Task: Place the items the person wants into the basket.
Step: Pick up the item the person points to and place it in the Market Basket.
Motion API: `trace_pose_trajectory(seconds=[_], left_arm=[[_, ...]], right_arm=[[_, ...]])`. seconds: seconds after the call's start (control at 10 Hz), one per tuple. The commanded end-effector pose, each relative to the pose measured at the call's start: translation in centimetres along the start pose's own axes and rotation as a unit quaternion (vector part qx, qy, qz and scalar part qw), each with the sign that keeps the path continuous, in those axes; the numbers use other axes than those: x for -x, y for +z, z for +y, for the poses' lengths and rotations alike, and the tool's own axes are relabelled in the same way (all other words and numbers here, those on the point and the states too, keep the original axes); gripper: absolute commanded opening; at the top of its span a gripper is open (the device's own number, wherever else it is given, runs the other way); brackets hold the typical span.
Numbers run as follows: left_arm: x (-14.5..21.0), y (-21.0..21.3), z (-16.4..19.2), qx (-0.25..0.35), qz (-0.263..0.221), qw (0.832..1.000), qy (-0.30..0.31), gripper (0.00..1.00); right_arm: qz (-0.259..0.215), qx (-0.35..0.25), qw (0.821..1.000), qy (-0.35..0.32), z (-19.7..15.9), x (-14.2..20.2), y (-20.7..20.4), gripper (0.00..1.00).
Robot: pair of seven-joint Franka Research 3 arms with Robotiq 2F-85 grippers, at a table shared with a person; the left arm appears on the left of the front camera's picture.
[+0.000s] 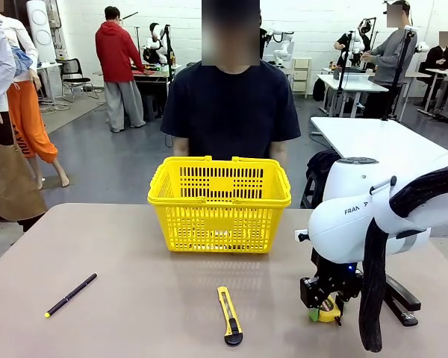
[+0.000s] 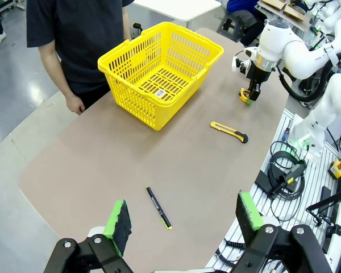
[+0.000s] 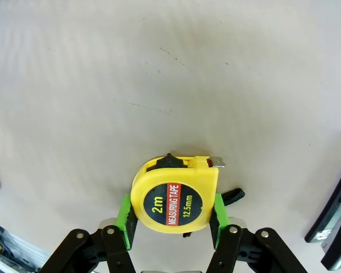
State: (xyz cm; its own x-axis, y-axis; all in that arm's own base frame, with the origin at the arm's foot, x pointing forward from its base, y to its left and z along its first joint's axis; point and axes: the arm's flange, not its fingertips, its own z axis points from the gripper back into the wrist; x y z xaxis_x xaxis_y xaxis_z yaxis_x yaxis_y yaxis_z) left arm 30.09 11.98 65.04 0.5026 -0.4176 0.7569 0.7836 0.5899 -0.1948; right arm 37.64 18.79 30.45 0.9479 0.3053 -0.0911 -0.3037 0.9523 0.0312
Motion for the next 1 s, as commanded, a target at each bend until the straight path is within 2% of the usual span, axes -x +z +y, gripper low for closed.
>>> trace_pose_trajectory(seconds=[0.0,0.2,0.3,0.7,0.9], left_arm=[[-0.1,0.1,-0.1,0.006,-0.002,1.000,-0.002,0.96],[-0.1,0.1,-0.1,0.006,-0.002,1.000,-0.002,0.96],[-0.1,0.1,-0.1,0.006,-0.002,1.000,-0.002,0.96],[-0.1,0.1,-0.1,0.006,-0.002,1.000,-0.002,0.96],[-0.1,0.1,-0.1,0.006,-0.002,1.000,-0.002,0.96]], right_arm=[[0.000,-0.022,1.000,-0.008,0.3,0.2,0.8,0.00],[0.009,-0.033,0.998,-0.050,1.2,1.9,5.4,0.00],[0.003,-0.043,0.997,-0.068,1.8,2.8,9.4,0.00],[-0.058,-0.036,0.984,-0.163,6.0,6.6,22.5,0.00],[-0.085,-0.031,0.975,-0.201,8.5,8.5,26.5,0.00]])
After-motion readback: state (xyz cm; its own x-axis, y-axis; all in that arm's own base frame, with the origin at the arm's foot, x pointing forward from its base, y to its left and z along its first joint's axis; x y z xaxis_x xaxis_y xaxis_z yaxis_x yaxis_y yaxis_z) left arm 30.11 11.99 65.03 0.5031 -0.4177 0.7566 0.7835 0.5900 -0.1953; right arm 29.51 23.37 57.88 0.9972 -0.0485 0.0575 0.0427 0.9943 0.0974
